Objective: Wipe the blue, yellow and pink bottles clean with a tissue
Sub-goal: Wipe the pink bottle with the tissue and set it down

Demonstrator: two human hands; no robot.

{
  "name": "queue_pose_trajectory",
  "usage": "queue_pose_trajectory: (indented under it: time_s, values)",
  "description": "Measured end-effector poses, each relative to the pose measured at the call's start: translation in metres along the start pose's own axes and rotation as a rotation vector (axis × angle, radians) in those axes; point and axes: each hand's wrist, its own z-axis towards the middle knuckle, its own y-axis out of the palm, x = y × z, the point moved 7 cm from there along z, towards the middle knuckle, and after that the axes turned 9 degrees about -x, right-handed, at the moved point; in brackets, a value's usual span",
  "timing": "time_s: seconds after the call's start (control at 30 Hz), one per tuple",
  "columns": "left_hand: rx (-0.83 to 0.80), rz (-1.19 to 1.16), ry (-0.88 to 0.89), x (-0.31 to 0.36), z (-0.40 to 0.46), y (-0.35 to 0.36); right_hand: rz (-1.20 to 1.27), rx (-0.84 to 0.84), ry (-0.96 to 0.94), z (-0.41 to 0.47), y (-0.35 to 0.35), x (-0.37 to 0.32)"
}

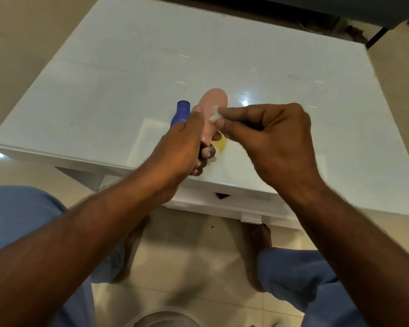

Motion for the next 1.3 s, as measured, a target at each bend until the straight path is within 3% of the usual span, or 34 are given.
queue_pose_trajectory:
  time_s: [0.2, 0.43, 0.7, 0.93, 1.13, 1.3]
  values:
    - [0.165, 0.215, 0.036, 0.005, 0.000, -0.014, -0.092, -0.115, -0.018, -0.004, 0.014, -0.007]
    - [0.076, 0.222, 0.074, 0.009, 0.003, -0.006, -0.199, 0.104, 0.012, 0.008, -0.026, 0.001]
    - [0.185, 0.190, 0.076, 0.006, 0.000, -0.015, -0.228, -0.109, -0.187, -0.003, 0.020, -0.018]
    - [0.120, 0.225, 0.069, 0.005, 0.003, -0.007, -0.235, 0.056, -0.029, 0.013, -0.023, 0.006]
    - [0.192, 0.283, 0.149, 0.011, -0.002, -0.013, -0.252, -0.188, -0.228, -0.008, 0.025, -0.020]
    - [0.197, 0.309, 0.101, 0.009, -0.001, -0.011, -0.371, 0.020, -0.108, 0.010, -0.013, -0.007]
